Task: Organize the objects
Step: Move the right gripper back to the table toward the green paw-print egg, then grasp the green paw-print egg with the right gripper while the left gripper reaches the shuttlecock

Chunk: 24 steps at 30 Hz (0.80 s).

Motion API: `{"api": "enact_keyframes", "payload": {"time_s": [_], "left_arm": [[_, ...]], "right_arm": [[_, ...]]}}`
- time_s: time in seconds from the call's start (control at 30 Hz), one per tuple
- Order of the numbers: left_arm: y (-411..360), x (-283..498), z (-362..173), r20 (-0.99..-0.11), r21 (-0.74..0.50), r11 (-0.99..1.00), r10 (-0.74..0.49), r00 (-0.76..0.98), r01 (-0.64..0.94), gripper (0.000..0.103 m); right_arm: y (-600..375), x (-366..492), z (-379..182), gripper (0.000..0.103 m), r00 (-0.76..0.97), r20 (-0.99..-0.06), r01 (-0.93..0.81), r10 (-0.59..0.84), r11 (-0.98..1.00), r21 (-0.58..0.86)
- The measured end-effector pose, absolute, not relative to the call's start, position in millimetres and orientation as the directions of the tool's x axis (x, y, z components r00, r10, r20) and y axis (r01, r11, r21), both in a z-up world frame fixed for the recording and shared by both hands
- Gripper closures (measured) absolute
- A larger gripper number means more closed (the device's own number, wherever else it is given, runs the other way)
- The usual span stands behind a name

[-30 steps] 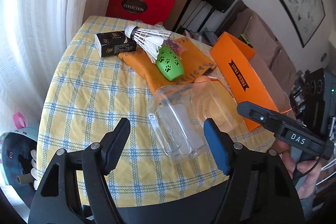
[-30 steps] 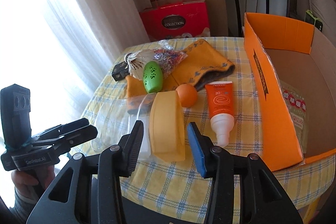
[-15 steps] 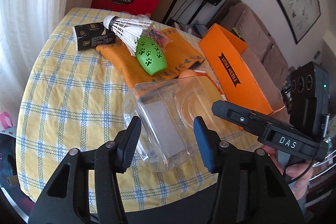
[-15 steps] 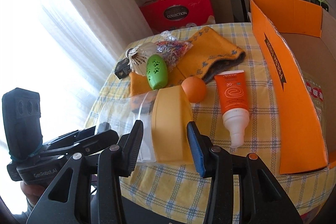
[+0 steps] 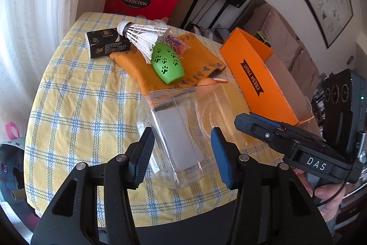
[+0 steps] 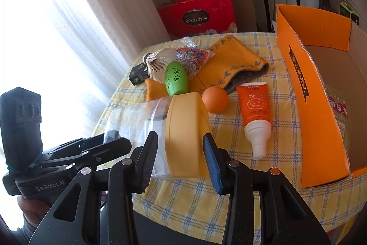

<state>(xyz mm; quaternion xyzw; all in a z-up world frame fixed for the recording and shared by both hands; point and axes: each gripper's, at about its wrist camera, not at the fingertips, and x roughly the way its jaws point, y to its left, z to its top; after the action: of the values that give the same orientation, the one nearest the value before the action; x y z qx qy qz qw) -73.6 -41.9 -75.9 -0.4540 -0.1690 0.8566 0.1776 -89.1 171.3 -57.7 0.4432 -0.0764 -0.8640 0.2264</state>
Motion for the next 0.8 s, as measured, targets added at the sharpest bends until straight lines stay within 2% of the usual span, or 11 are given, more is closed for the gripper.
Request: {"api": "enact_keyframes", "payload": {"time_s": [0.2, 0.33, 0.47, 0.53, 0.63, 0.73, 0.8], "left_arm": [[-44, -75, -79, -0.716, -0.471, -0.869, 0.475, -0.512, -0.15, 0.056], [-56, -79, -72, -0.711, -0.466, -0.875, 0.457, -0.534, -0.13, 0.045], [-73, -93, -60, -0.704, -0.46, -0.882, 0.433, -0.562, -0.103, 0.039], [-81, -103, -54, -0.7, -0.463, -0.882, 0.425, -0.574, -0.088, 0.029], [-92, -123, -46, -0.697, -0.472, -0.88, 0.414, -0.585, -0.061, 0.025], [-98, -144, -38, -0.694, -0.47, -0.881, 0.405, -0.595, -0.051, 0.018], [-99, -159, -36, -0.707, -0.449, -0.892, 0.388, -0.591, -0.048, 0.018]], "right_arm": [[175, -94, -65, 0.062, -0.491, -0.737, 0.31, -0.464, -0.884, 0.351], [181, -99, -56, 0.062, -0.515, -0.731, 0.3, -0.448, -0.893, 0.336], [182, -108, -43, 0.059, -0.536, -0.726, 0.3, -0.431, -0.901, 0.314], [178, -116, -37, 0.057, -0.544, -0.723, 0.308, -0.427, -0.903, 0.301], [170, -130, -32, 0.051, -0.543, -0.727, 0.322, -0.421, -0.904, 0.282], [159, -146, -30, 0.05, -0.535, -0.739, 0.338, -0.41, -0.905, 0.258], [153, -159, -30, 0.048, -0.529, -0.748, 0.346, -0.4, -0.907, 0.241]]}}
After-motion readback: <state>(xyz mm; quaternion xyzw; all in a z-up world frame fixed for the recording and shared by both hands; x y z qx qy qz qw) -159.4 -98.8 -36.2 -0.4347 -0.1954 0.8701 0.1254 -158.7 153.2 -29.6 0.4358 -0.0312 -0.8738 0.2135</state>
